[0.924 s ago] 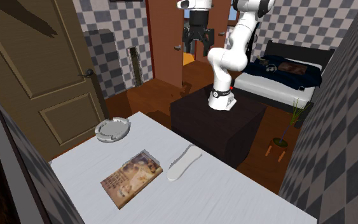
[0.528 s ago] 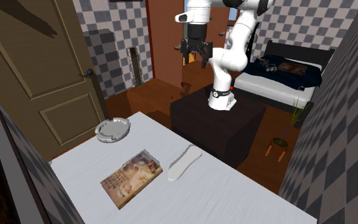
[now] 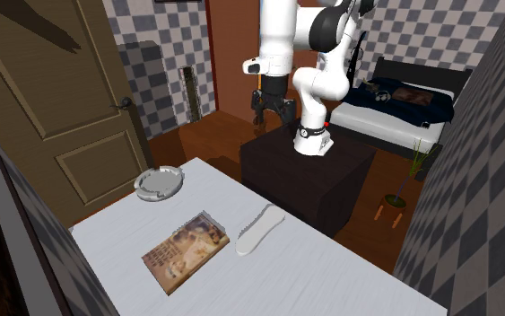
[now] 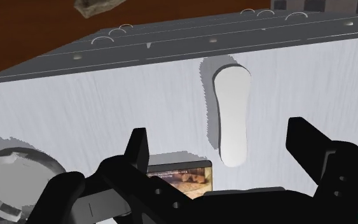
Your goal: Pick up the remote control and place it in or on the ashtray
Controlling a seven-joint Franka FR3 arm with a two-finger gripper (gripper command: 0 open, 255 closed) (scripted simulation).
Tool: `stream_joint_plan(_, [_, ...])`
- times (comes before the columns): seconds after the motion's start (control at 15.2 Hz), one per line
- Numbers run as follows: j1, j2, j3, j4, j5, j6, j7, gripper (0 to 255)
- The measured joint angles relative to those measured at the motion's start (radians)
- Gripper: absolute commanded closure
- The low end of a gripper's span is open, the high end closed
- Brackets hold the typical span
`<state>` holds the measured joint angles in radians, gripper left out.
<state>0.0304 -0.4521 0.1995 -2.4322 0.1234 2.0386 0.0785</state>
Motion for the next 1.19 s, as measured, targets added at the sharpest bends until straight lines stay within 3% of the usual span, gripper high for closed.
stream_joint_plan(0.66, [0.000,0.357,0.093,0.076,-0.085,0.251,0.132,0])
stream_joint_plan(1.19, [0.031,0.691,0.097,0.228,-0.244,0.389,0.272,0])
